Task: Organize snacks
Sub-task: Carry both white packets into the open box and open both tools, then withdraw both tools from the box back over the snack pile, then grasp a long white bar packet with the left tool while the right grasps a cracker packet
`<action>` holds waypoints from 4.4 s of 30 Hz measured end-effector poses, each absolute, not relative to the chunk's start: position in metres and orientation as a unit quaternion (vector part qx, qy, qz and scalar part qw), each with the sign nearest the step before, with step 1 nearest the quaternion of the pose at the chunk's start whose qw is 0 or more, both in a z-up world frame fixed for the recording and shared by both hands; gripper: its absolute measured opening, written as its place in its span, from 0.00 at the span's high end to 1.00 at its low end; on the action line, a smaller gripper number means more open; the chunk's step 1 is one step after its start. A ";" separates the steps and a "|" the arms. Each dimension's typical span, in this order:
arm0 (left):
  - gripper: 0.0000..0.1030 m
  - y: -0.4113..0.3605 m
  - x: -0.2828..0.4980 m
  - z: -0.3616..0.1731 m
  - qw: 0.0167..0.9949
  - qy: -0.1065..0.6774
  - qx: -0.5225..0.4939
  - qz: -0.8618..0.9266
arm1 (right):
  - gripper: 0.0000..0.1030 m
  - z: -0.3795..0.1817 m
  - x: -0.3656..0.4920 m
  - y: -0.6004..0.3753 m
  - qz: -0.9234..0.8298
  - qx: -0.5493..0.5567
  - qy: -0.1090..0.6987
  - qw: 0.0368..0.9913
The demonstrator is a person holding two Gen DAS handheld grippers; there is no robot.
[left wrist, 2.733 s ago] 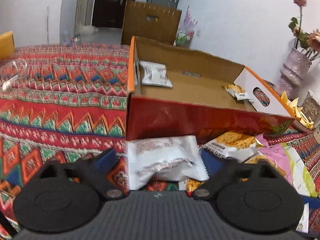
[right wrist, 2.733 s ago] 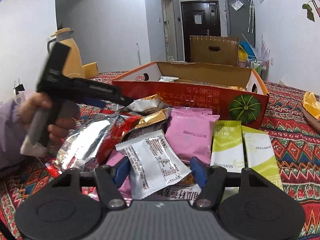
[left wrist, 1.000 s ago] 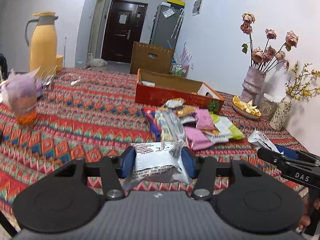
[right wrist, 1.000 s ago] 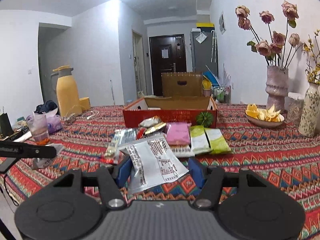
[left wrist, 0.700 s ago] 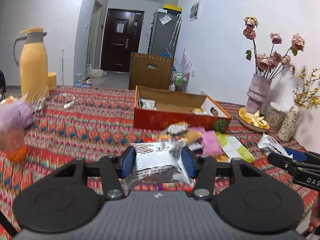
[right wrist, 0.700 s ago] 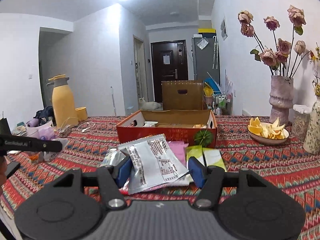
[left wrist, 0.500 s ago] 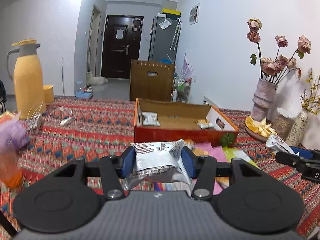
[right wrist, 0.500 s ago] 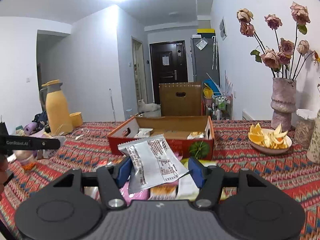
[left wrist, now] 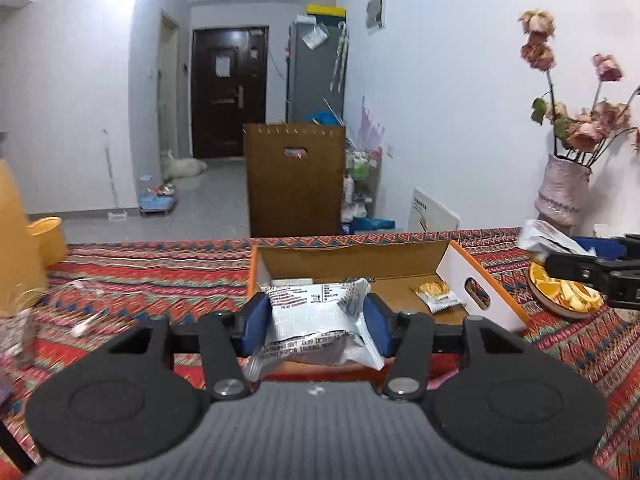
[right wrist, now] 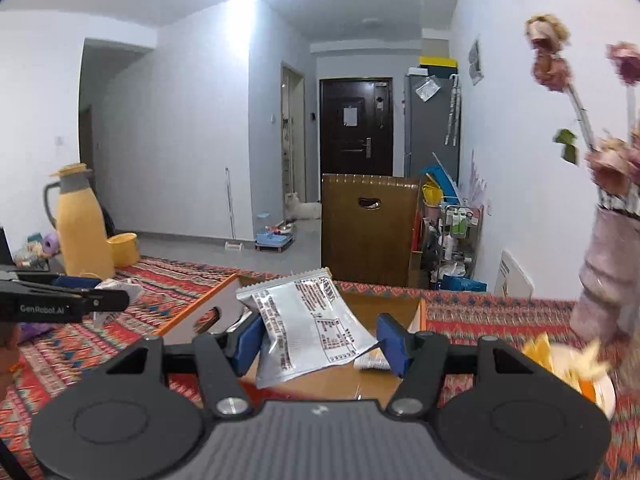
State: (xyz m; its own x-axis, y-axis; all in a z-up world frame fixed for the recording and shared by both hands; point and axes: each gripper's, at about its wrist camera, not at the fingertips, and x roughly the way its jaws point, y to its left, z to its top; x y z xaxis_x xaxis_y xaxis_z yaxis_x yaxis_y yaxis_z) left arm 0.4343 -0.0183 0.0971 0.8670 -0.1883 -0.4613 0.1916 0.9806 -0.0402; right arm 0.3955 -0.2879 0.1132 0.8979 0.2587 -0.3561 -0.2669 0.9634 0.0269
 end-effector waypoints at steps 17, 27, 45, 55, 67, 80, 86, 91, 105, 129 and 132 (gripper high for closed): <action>0.37 -0.074 0.696 0.002 0.909 0.407 -0.021 -0.089 | 0.40 0.010 0.676 -0.262 0.062 -0.097 0.395 0.912; 0.10 -0.054 0.682 0.008 0.915 0.393 -0.034 -0.081 | 0.15 0.007 0.674 -0.248 0.045 -0.138 0.392 0.908; 0.00 -0.012 0.455 0.177 0.956 0.281 0.001 -0.079 | 0.03 0.166 0.462 -0.288 0.075 -0.097 0.277 0.953; 0.00 0.012 0.241 0.168 0.975 0.183 0.013 -0.128 | 0.00 0.171 0.289 -0.284 0.120 -0.082 0.195 0.970; 0.00 0.029 0.090 0.063 0.982 0.169 -0.035 -0.077 | 0.00 0.063 0.105 -0.282 0.118 -0.057 0.113 0.985; 0.00 0.020 0.079 0.022 0.975 0.205 -0.003 -0.085 | 0.00 -0.023 0.055 -0.277 0.032 -0.034 0.153 0.987; 0.00 0.019 0.097 0.018 0.971 0.222 -0.001 -0.089 | 0.00 -0.026 0.067 -0.274 0.041 -0.017 0.169 0.985; 0.00 0.012 0.134 0.014 0.965 0.245 -0.018 -0.091 | 0.00 -0.026 0.085 -0.271 0.042 -0.014 0.178 0.983; 0.02 -0.060 0.303 -0.023 0.956 0.287 0.002 -0.062 | 0.03 -0.020 0.152 -0.284 0.036 0.019 0.216 0.976; 0.38 0.001 0.289 -0.030 0.940 0.325 -0.063 -0.083 | 0.50 -0.038 0.311 -0.235 0.093 0.031 0.325 0.941; 0.42 0.003 0.278 -0.024 0.938 0.328 -0.070 -0.085 | 0.53 -0.036 0.299 -0.237 0.091 0.032 0.323 0.941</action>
